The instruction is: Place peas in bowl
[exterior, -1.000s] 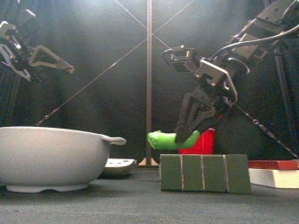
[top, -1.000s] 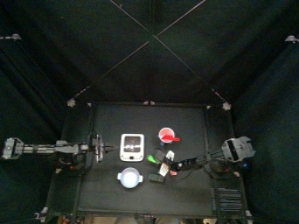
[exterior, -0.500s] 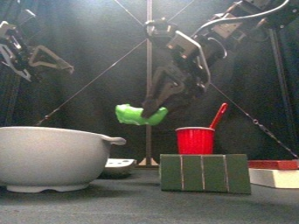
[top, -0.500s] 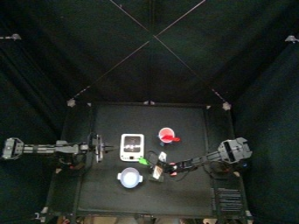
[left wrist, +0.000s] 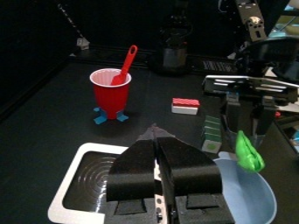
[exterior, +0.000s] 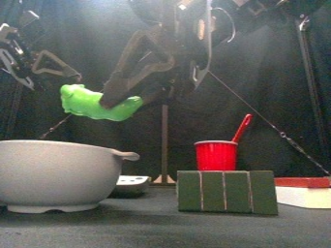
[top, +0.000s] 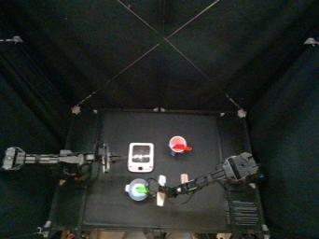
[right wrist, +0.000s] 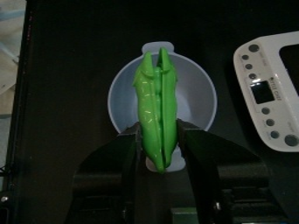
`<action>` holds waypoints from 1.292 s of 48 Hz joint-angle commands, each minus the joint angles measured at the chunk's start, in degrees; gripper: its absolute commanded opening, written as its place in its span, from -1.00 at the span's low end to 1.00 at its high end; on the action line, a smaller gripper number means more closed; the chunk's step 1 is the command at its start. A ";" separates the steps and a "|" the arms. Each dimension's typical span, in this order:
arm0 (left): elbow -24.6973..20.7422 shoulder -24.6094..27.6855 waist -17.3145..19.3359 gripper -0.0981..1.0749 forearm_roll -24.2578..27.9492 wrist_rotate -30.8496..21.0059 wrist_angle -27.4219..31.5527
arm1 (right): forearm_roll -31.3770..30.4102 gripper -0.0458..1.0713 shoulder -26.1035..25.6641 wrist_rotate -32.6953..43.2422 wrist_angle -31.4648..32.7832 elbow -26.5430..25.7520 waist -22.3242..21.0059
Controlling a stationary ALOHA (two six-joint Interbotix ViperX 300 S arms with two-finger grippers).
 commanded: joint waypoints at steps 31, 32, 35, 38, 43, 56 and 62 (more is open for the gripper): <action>-0.70 0.18 0.18 -0.28 -0.09 0.09 -0.53 | 0.44 0.63 0.09 0.00 -1.14 -2.90 -0.53; -0.70 0.18 0.09 -0.28 -0.09 0.09 -0.53 | 0.35 0.63 0.09 0.00 -1.14 -2.90 -0.53; -0.70 0.18 0.09 -0.28 0.00 0.09 -0.44 | 0.35 0.63 0.09 0.00 -1.05 -2.90 -0.53; -0.70 0.18 0.09 -0.28 0.00 0.09 -0.53 | 0.35 0.63 0.09 0.00 -0.88 -2.90 -0.53; -0.70 0.18 0.18 -0.28 -0.09 0.09 -0.53 | 0.35 0.63 0.09 0.00 -0.88 -2.81 -0.53; -0.70 0.18 0.09 -0.28 -0.09 0.09 -0.53 | 0.62 0.63 0.09 0.00 -0.79 -2.90 -0.53; -0.70 0.18 0.09 -0.28 -0.09 0.09 -0.53 | 0.62 0.63 0.09 0.00 -0.79 -2.90 -0.53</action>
